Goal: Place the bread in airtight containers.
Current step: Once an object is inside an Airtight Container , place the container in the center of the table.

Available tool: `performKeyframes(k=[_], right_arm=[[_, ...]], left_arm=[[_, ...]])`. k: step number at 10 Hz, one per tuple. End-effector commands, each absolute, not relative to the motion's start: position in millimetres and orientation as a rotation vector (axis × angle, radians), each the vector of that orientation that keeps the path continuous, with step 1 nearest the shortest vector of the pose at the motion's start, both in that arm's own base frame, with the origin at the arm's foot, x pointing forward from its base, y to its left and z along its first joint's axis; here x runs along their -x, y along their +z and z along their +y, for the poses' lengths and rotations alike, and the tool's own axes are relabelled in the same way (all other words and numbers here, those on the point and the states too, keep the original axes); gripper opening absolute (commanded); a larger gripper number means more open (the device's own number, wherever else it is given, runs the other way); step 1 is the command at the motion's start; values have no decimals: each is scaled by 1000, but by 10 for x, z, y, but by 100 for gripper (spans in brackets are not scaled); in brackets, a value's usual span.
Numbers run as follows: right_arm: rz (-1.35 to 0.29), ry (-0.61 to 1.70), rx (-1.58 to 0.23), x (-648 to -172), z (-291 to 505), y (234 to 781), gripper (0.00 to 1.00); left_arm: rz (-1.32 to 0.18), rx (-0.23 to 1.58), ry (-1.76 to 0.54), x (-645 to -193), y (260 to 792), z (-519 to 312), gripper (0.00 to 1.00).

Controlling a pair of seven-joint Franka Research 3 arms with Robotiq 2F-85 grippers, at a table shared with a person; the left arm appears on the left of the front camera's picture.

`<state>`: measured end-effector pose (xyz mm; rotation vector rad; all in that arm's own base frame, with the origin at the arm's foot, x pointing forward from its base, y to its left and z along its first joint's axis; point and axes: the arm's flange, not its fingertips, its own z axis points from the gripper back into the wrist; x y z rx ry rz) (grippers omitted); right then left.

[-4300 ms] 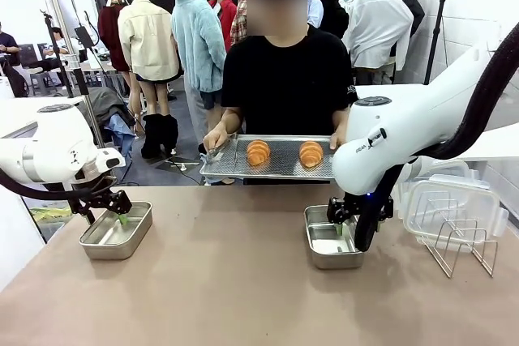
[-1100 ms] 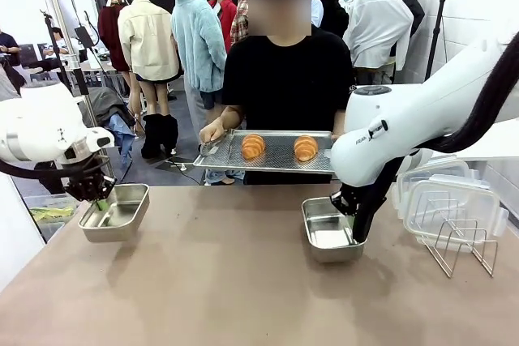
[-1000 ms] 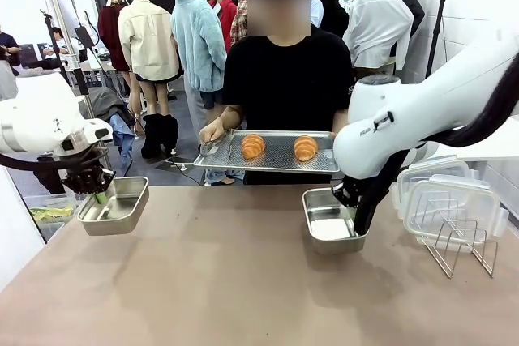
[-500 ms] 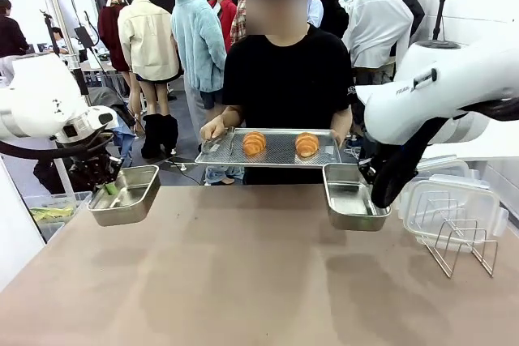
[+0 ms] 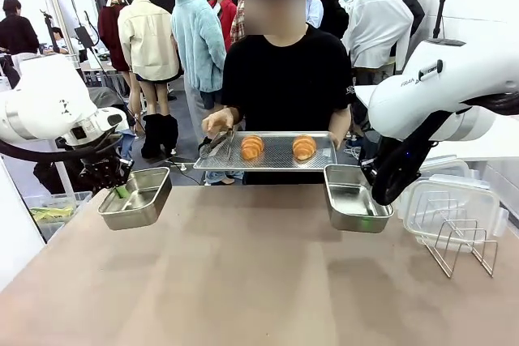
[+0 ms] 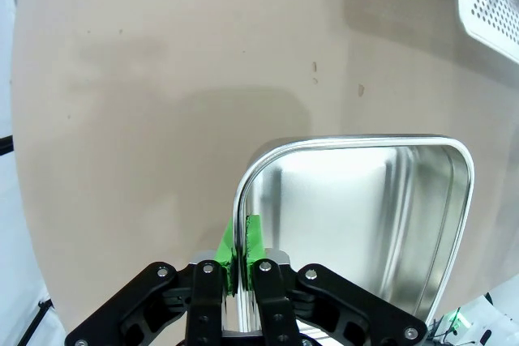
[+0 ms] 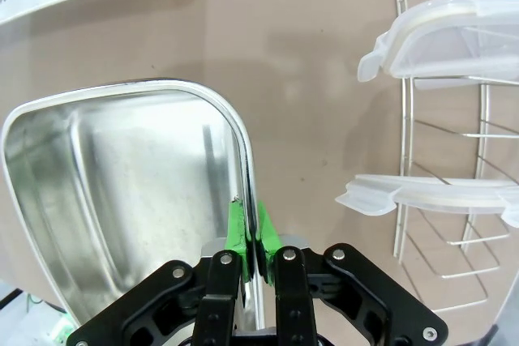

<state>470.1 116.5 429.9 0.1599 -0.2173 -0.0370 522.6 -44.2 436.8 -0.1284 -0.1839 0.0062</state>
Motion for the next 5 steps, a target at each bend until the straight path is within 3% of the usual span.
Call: performKeyframes(k=[1,5], right_arm=[[-216,-40,-160,-4708,1154,4290,0],[-216,-40,-160,-4708,1154,4290,0]], left_arm=[[-182,129,9,-5269,4356,-433,0],[-182,129,9,-5269,4356,-433,0]])
